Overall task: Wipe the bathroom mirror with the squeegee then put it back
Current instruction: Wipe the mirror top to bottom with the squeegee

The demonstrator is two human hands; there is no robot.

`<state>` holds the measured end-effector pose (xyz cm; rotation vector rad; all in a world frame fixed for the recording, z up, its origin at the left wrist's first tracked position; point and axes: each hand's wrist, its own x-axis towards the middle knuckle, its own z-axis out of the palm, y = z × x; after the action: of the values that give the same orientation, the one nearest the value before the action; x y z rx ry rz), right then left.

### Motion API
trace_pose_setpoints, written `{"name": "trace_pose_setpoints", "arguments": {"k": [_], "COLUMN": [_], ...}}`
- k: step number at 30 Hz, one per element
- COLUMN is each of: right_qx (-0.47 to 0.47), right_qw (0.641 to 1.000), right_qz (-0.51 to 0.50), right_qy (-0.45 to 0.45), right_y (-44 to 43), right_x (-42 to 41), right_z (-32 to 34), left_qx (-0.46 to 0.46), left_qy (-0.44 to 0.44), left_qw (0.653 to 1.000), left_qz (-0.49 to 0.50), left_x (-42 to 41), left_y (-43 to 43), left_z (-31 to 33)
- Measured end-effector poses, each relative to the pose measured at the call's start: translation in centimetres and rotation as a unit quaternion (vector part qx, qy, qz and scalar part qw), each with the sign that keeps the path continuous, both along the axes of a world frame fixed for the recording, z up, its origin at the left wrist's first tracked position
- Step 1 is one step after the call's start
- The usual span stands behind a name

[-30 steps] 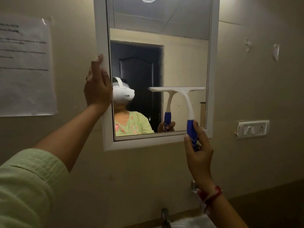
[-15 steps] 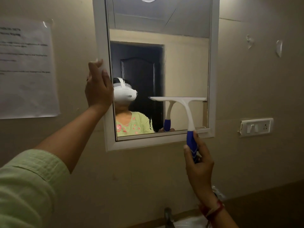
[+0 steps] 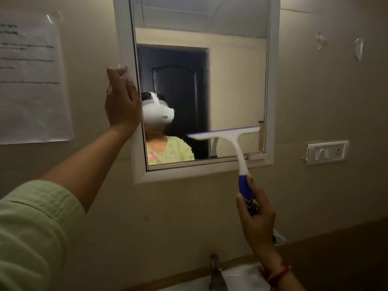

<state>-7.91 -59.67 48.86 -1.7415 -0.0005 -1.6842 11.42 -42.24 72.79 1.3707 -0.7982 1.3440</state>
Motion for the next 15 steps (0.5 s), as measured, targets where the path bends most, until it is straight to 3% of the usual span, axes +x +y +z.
{"name": "trace_pose_setpoints", "arguments": {"k": [3,10,15], "right_qx": [0.001,0.046,0.063], "right_qw": [1.0,0.999,0.997], "right_qz": [0.004,0.007,0.032], "right_qy": [-0.012,0.005,-0.012], "right_y": [-0.1,0.9,0.9], "right_x": [0.1,0.0,0.2], "right_z": [0.8,-5.2,-2.9], "left_qx": [-0.003,-0.005,-0.003], "left_qy": [0.0,-0.001,-0.001], "left_qw": [1.0,1.0,1.0], "left_qz": [0.0,0.006,0.008], "left_x": [0.0,0.0,0.0], "left_y": [0.0,0.0,-0.1], "left_z": [0.0,0.0,0.0]}}
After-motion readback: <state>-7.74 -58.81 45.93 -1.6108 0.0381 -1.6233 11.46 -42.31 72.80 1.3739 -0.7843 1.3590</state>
